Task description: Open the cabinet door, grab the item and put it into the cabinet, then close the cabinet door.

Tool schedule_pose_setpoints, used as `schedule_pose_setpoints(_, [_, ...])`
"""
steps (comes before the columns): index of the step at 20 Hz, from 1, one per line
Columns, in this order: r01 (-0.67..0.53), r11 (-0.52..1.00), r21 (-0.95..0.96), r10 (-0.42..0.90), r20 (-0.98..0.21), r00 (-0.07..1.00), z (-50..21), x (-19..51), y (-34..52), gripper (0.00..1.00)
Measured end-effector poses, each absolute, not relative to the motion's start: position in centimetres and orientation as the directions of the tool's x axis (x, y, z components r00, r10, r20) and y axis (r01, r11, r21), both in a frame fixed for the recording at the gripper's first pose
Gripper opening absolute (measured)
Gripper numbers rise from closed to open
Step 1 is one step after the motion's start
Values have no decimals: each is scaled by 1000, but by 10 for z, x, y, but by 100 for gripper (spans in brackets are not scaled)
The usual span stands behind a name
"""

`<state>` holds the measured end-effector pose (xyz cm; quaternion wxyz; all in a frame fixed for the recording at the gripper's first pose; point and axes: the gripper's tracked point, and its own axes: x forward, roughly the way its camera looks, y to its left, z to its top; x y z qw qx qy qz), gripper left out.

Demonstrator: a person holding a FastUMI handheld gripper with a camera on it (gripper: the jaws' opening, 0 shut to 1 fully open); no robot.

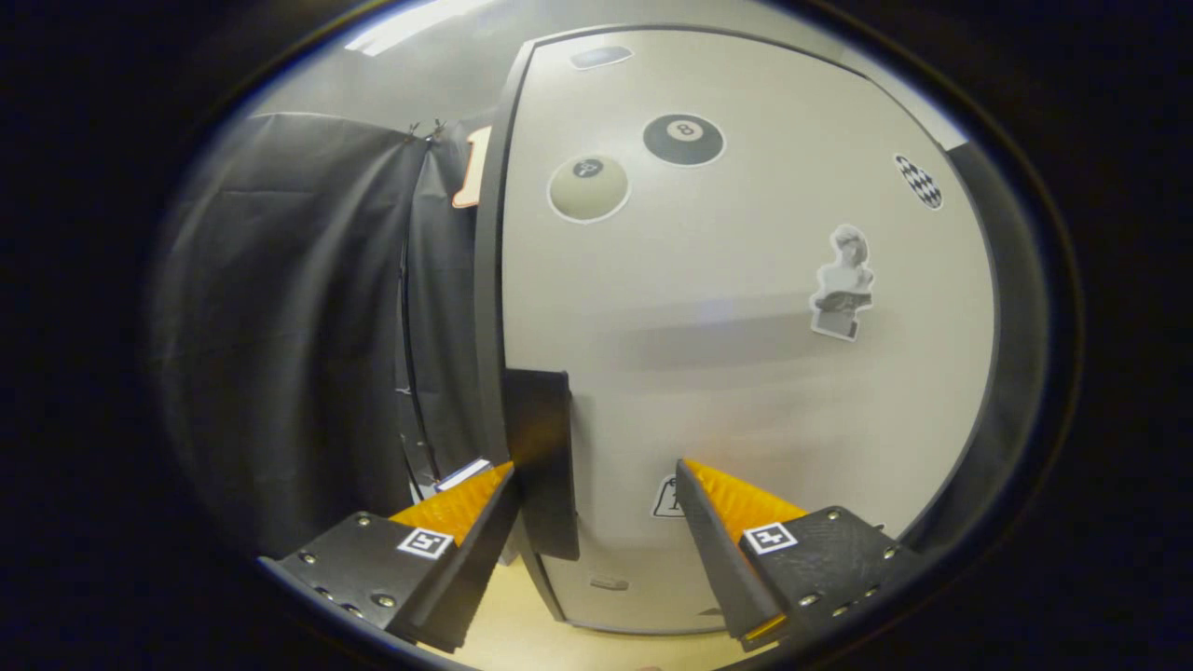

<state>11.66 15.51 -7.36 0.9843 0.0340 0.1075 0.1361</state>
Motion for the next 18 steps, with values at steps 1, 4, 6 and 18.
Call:
schedule_pose_setpoints(1, [-260, 961, 89, 273, -202, 941, -74, 117, 155, 97])
schedule_pose_setpoints(4, [-263, 963, 58, 269, -193, 944, -73, 115, 156, 97])
schedule_pose_setpoints(6, [-264, 964, 40, 267, -185, 946, -72, 111, 156, 98])
schedule_pose_setpoints(18, [-119, 992, 31, 118, 22, 993, 22, 81, 63, 97])
